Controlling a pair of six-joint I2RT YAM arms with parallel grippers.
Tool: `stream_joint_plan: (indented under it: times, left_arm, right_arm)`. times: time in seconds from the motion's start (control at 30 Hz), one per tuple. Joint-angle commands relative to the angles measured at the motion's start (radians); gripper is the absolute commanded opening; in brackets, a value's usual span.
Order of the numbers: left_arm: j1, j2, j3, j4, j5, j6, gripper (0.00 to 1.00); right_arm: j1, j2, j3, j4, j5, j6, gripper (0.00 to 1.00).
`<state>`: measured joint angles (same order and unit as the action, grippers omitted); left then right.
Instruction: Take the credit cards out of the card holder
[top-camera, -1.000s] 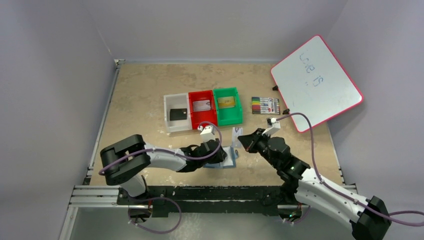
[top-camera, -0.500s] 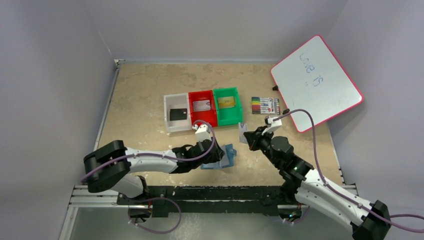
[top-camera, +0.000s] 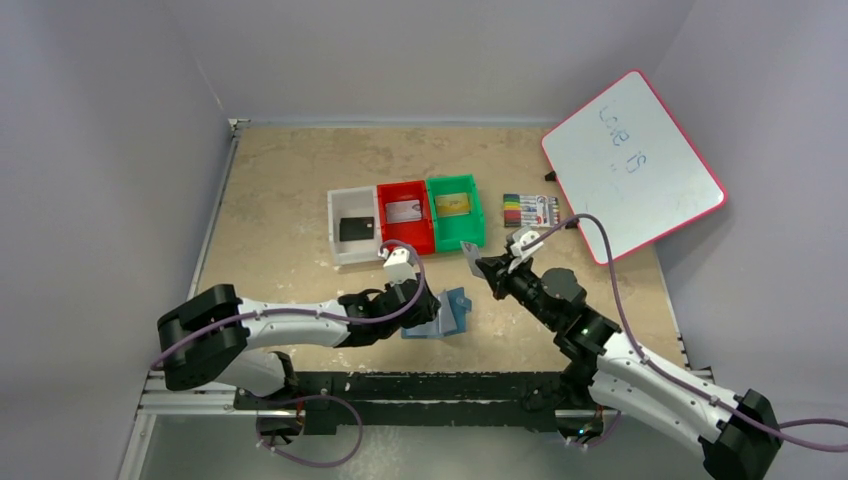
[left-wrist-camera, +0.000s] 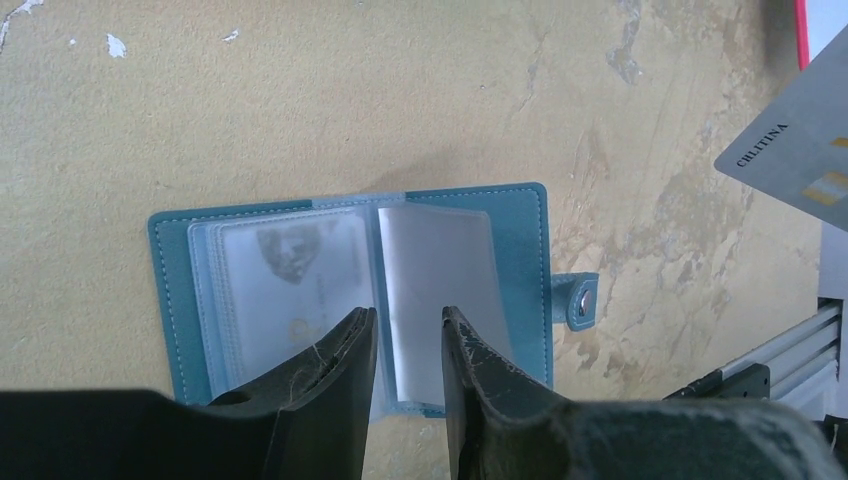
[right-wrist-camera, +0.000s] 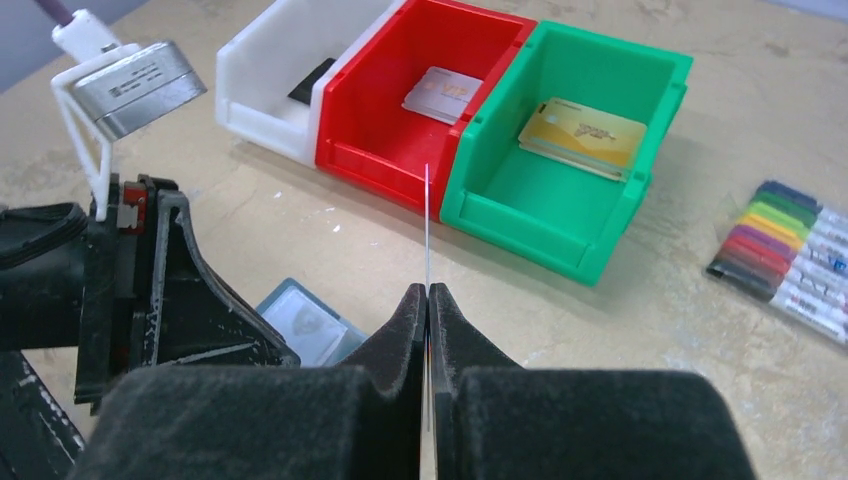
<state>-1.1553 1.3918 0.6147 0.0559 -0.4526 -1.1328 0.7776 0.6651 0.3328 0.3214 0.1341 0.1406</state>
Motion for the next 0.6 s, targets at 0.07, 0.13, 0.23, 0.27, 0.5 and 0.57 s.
stream_joint_plan:
  times: [0.07,0.13,0.23,0.27,0.5,0.57]
  left_arm:
    - [-0.003,-0.058,-0.007,-0.021,-0.063,-0.004,0.30]
    - [-0.003,-0.081,-0.010,-0.061,-0.097,-0.008,0.30]
    - [-0.003,-0.123,-0.019,-0.110,-0.133,-0.008,0.30]
    - [-0.003,-0.135,-0.023,-0.121,-0.139,-0.005,0.30]
    - [-0.003,-0.196,-0.071,-0.133,-0.162,-0.022,0.31]
    - [-0.003,-0.208,-0.085,-0.134,-0.174,-0.029,0.30]
  right_arm:
    - [-0.005,0.028,0.067,0.125,-0.062,-0.154,0.00]
    - [-0.003,0.070,0.085,0.134,-0.062,-0.197,0.00]
    - [-0.003,0.154,0.140,0.114,-0.084,-0.265,0.00]
    - [-0.003,0.177,0.150,0.118,-0.084,-0.283,0.00]
    - [-0.003,0.281,0.216,0.150,-0.101,-0.473,0.00]
    - [-0.003,0.318,0.244,0.143,-0.107,-0.523,0.00]
